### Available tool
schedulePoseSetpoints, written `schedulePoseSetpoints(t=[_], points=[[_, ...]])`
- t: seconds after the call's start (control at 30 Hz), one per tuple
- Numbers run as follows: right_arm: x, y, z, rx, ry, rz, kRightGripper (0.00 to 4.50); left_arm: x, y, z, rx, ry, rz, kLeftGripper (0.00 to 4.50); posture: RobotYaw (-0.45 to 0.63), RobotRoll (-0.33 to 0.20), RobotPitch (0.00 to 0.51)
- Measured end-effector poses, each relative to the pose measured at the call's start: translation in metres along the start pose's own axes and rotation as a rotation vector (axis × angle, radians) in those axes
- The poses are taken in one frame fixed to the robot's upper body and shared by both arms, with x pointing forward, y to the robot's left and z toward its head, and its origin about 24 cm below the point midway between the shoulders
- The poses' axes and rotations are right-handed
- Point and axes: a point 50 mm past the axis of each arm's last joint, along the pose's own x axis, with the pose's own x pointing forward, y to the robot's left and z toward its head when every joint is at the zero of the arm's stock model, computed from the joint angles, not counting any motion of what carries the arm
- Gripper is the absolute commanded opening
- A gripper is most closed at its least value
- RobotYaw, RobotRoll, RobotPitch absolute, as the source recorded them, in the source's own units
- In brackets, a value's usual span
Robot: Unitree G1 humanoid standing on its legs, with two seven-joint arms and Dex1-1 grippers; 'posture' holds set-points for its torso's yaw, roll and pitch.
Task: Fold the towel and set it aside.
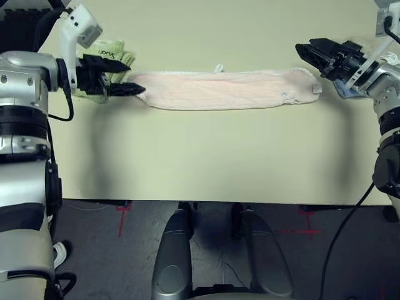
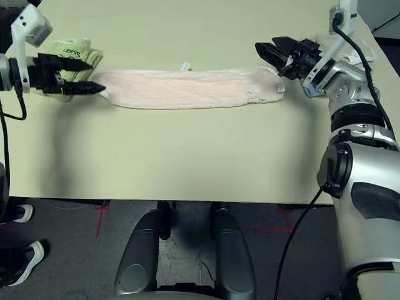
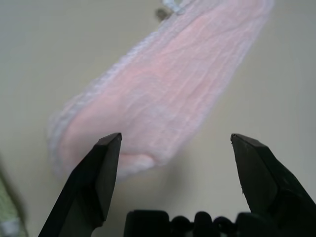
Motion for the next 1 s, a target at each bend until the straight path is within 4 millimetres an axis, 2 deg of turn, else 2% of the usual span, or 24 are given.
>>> schedulePoseSetpoints(t=[0.13, 0.37, 0.63, 0.87, 1.0], points=[[-0.009, 0.001, -0.013, 0.094, 0.007, 0.016, 4.45, 0.005, -0.021, -0.007, -0.093, -0.071, -0.071, 4.47, 0.03, 0.0, 0.272], [-0.026, 0.0, -0.024, 0.239, -0.029, -0.022, 4.45, 0.012, -0.035, -0.025, -0.13, -0.105, -0.091, 4.47, 0.03, 0.0, 0.272], [-0.036, 0.004, -0.033, 0.335, -0.017, -0.041, 4.45, 0.029, -0.035, -0.039, 0.111, -0.202, -0.007, 4.47, 0.03, 0.0, 0.27], [-0.045, 0.008, -0.045, 0.429, 0.008, -0.041, 4.45, 0.031, -0.03, -0.049, 0.203, -0.213, 0.01, 4.47, 0.03, 0.0, 0.269], [-0.055, 0.007, -0.045, 0.494, 0.012, -0.05, 4.45, 0.033, -0.03, -0.051, 0.249, -0.212, 0.003, 4.47, 0.02, 0.0, 0.272]])
